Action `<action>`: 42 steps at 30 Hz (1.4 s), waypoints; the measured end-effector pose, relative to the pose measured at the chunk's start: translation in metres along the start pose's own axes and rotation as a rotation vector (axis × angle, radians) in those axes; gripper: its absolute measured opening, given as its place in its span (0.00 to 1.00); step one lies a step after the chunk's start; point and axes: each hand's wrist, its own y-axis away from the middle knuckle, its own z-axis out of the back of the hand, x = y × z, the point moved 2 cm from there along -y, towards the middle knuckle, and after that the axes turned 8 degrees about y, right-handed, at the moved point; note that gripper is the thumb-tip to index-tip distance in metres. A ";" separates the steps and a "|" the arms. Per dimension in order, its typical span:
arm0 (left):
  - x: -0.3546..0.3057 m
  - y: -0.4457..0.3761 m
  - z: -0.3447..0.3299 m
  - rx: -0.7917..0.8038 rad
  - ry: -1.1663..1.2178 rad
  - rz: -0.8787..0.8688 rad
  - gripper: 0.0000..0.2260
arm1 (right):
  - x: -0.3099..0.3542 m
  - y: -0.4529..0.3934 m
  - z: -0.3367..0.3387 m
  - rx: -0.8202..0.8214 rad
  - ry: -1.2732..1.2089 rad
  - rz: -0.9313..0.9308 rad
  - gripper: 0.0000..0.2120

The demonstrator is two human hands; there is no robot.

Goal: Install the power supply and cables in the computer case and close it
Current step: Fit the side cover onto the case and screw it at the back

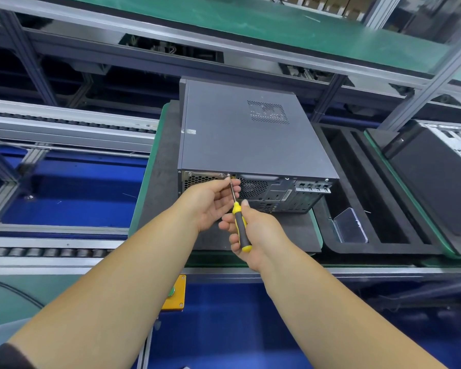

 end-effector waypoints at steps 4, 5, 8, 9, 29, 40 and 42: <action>-0.001 0.003 -0.002 -0.003 -0.025 -0.008 0.08 | -0.001 -0.001 -0.001 0.051 -0.113 -0.034 0.22; -0.002 0.003 -0.002 -0.003 -0.024 -0.012 0.08 | -0.002 -0.002 -0.002 0.060 -0.138 -0.029 0.22; -0.002 0.001 -0.002 0.003 -0.018 -0.023 0.07 | -0.006 -0.001 -0.005 0.068 -0.191 0.017 0.14; -0.002 0.000 -0.001 0.000 -0.022 -0.024 0.06 | -0.007 -0.001 -0.005 0.064 -0.208 0.033 0.12; -0.001 0.003 0.001 0.013 -0.055 0.014 0.08 | -0.004 -0.004 -0.001 0.001 -0.068 -0.006 0.22; -0.003 0.002 0.001 -0.008 -0.084 -0.005 0.04 | -0.004 -0.003 -0.001 0.086 -0.116 0.014 0.13; -0.002 0.001 0.000 -0.030 -0.101 -0.010 0.05 | -0.004 -0.002 -0.002 0.073 -0.091 0.002 0.16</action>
